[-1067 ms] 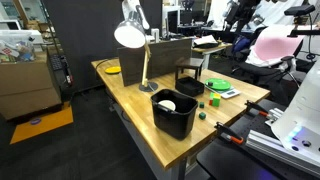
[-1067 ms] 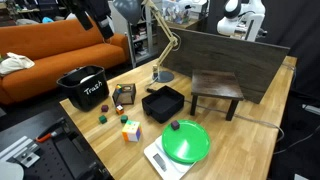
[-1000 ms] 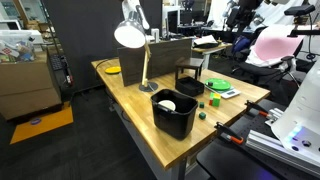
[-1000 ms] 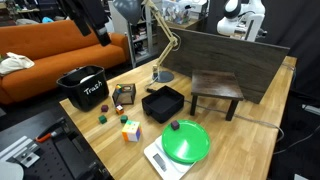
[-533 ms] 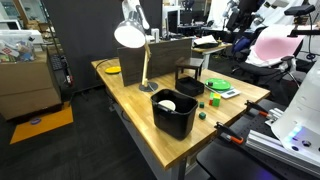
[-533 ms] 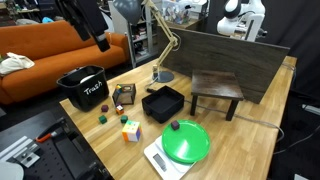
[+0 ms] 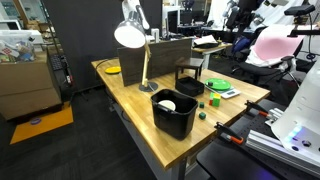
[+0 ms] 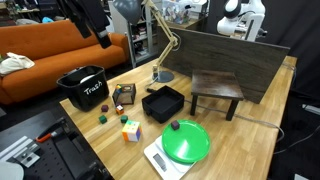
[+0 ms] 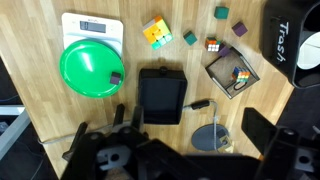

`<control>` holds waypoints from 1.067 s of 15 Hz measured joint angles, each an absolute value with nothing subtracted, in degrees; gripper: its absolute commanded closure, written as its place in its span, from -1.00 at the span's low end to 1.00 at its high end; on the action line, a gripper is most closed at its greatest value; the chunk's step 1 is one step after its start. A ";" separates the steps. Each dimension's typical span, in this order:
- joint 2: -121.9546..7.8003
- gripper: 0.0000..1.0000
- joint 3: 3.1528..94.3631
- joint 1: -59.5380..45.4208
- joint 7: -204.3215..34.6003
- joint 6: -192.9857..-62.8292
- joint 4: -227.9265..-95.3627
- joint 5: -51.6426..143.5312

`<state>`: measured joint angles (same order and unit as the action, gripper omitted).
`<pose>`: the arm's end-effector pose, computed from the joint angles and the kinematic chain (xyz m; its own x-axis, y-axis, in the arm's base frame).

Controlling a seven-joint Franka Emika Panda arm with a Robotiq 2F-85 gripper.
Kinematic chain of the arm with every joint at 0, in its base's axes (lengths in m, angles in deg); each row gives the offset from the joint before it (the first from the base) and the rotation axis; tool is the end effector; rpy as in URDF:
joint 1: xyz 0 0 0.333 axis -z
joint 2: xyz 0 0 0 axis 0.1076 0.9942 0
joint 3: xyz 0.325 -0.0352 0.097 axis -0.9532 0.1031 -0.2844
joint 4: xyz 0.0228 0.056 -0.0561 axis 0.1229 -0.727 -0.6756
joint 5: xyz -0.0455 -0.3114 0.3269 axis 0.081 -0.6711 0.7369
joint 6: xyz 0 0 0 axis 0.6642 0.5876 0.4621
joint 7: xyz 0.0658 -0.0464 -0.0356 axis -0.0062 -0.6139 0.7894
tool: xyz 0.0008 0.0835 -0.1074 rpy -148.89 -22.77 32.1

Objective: Put the rubrik's cube inside the black box

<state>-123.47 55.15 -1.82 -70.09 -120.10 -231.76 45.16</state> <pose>0.3455 -0.0815 0.4056 0.9685 -0.0039 0.2489 0.0050 -0.9994 -0.0349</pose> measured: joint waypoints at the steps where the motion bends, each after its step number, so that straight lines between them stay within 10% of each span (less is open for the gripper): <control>1: -122.75 -1.00 55.73 -1.82 -68.75 -120.11 -231.40 45.15; 16: -107.14 -1.00 67.75 -5.78 -40.29 -120.14 -226.88 45.33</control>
